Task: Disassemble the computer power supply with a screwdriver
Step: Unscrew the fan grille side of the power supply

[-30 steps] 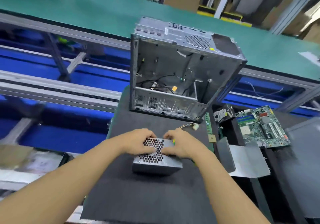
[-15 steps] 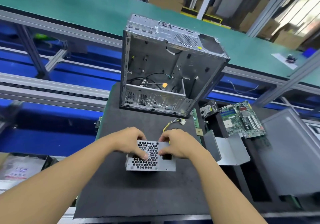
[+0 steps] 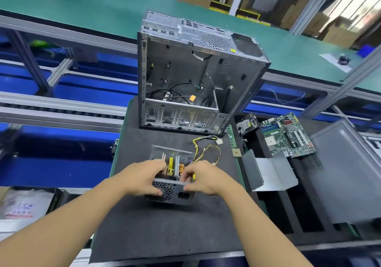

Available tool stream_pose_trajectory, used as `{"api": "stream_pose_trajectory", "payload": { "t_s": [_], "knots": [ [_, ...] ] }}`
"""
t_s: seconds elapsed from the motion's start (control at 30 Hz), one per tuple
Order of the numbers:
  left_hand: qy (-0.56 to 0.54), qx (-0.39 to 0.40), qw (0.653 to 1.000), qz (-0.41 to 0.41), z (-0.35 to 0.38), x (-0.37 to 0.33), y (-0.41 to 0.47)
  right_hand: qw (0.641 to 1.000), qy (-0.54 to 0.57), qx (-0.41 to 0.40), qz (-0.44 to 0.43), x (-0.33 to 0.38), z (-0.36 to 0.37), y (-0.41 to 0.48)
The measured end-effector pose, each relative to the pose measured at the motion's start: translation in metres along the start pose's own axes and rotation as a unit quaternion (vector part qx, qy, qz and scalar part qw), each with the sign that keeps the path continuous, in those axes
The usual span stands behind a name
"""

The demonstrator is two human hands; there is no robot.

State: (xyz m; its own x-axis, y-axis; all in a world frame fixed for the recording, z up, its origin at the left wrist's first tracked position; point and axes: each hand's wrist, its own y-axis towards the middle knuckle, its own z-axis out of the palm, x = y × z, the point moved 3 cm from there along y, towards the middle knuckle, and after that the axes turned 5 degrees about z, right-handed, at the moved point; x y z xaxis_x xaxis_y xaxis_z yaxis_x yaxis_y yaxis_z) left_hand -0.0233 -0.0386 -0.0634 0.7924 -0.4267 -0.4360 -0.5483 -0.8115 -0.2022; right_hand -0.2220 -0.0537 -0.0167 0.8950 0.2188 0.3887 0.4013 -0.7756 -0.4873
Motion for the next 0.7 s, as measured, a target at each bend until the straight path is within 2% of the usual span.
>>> {"api": "stream_pose_trajectory", "payload": {
  "t_s": [0.1,0.2,0.27,0.4,0.5,0.57,0.63,0.7],
  "knots": [
    [0.058,0.033,0.998,0.020,0.022,0.005,-0.009,0.998,0.012,0.061,-0.013,-0.002,0.015,0.005],
    [0.095,0.048,0.994,0.038,0.036,0.012,-0.014,0.999,0.031,0.004,0.011,-0.014,0.011,0.012],
    [0.109,0.050,0.992,0.050,0.037,0.016,-0.015,0.999,0.015,-0.006,0.040,-0.023,0.009,0.016],
    [0.091,-0.017,0.992,0.081,0.026,0.011,-0.013,0.998,-0.020,0.036,0.041,-0.022,0.026,0.026],
    [0.137,-0.080,0.978,0.133,0.018,0.001,-0.011,0.998,-0.032,0.037,0.031,-0.014,0.044,0.037],
    [0.149,-0.094,0.972,0.153,0.019,-0.007,-0.011,0.997,-0.051,0.050,0.008,-0.012,0.052,0.043],
    [0.116,-0.094,0.978,0.144,0.024,-0.010,-0.011,0.997,-0.040,0.071,-0.015,-0.012,0.055,0.047],
    [0.051,-0.092,0.990,0.094,0.028,-0.009,-0.008,0.997,-0.007,0.078,-0.027,-0.015,0.056,0.047]
  ]
}}
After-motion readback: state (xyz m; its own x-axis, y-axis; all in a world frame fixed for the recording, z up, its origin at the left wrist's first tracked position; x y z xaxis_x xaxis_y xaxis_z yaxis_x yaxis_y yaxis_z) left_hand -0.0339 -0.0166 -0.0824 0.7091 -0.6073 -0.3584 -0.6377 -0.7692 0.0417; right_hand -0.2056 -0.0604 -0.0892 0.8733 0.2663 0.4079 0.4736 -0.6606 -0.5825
